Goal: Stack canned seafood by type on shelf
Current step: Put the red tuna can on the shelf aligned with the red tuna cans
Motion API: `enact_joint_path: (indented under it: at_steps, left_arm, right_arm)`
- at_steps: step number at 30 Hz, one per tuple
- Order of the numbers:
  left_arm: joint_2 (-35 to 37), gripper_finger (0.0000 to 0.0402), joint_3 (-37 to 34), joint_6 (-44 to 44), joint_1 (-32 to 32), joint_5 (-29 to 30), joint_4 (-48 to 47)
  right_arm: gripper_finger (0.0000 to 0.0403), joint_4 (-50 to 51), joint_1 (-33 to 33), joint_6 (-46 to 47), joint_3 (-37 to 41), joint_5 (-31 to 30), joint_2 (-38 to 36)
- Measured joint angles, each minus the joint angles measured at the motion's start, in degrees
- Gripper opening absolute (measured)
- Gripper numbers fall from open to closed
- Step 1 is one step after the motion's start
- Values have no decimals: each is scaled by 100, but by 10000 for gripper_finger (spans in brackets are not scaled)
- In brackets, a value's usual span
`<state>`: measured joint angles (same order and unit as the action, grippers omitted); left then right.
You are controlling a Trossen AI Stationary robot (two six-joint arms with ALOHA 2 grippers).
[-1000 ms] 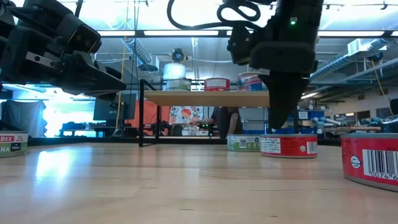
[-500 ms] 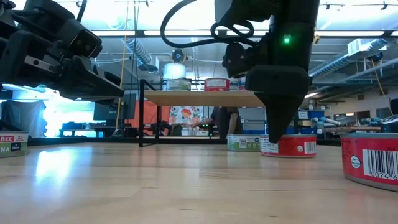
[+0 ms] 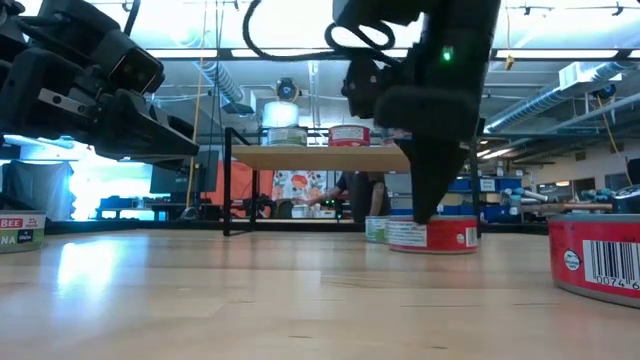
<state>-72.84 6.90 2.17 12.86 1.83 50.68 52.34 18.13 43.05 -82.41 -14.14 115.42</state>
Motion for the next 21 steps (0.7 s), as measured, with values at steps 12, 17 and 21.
enact_joint_path:
  at_steps: [12, 17, 21]
  left_arm:
    - [0, 6, 0, 2, 0, -35, -10]
    - [-2, 6, 0, 4, 0, -37, -10]
    - [0, 6, 0, 8, 0, -37, -10]
  right_arm:
    - [3, -216, -38, -92, -726, 410, -11]
    - [3, -839, -93, 68, -741, 849, -13]
    - [3, -1463, -175, 92, -745, 1180, -13]
